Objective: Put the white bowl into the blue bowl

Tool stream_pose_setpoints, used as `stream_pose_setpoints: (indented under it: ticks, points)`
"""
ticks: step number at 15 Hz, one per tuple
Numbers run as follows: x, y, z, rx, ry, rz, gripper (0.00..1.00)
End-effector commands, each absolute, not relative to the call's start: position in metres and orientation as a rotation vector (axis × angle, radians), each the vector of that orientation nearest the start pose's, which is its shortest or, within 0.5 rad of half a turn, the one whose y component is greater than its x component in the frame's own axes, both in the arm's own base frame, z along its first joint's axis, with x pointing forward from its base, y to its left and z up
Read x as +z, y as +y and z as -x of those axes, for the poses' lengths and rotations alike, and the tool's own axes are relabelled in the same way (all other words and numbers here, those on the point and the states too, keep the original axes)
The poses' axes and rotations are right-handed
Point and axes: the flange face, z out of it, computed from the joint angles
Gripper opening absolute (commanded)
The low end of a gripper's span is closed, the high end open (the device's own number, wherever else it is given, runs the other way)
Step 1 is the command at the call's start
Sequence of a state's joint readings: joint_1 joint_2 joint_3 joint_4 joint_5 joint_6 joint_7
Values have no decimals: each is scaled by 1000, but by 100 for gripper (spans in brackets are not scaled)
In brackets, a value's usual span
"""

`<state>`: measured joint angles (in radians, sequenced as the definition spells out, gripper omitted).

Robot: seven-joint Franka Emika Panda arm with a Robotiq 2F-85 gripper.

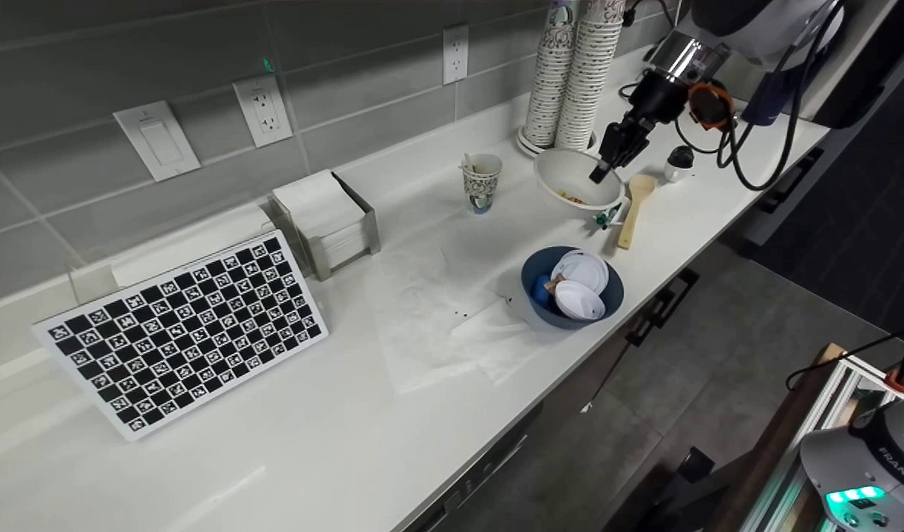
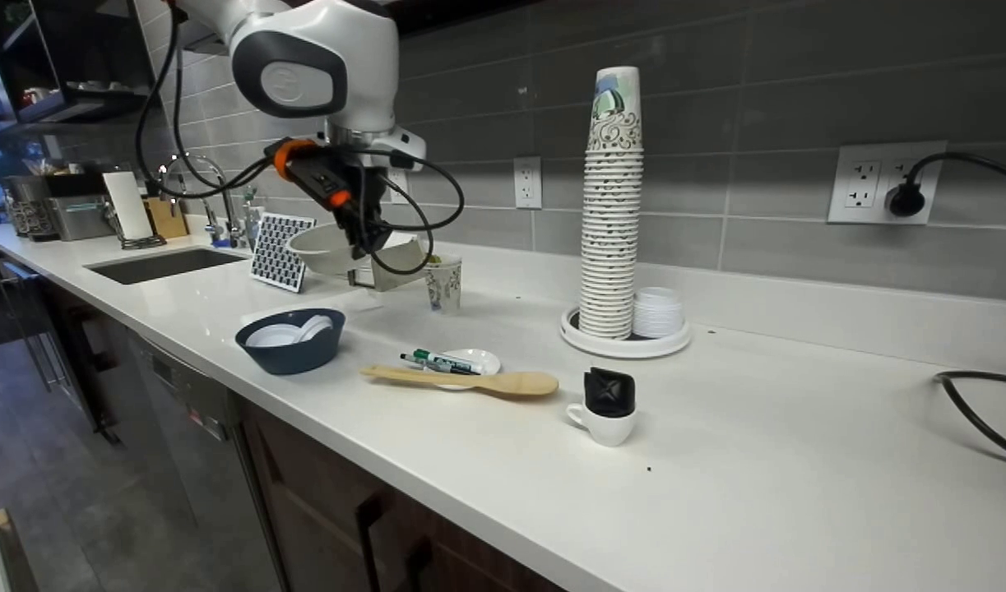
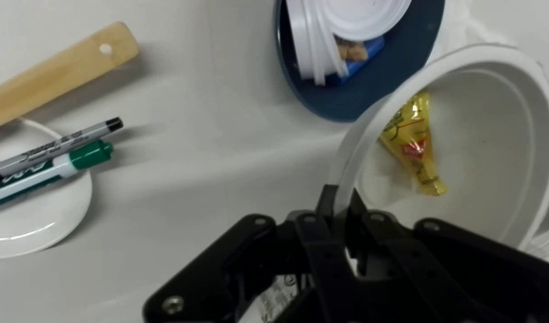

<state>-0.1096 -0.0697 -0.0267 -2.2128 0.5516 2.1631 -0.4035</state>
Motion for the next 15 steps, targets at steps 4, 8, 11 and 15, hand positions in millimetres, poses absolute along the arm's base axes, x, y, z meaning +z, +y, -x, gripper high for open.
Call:
stream_pose_setpoints:
  ticks: [4,8,11,15]
  points:
    - [409,-14,-476,-29,-68,2689,2]
    - [403,-15,-485,-47,-26,2672,6]
    - [397,-13,-483,-21,-21,2702,2]
    - [383,2,-480,28,-43,2760,2]
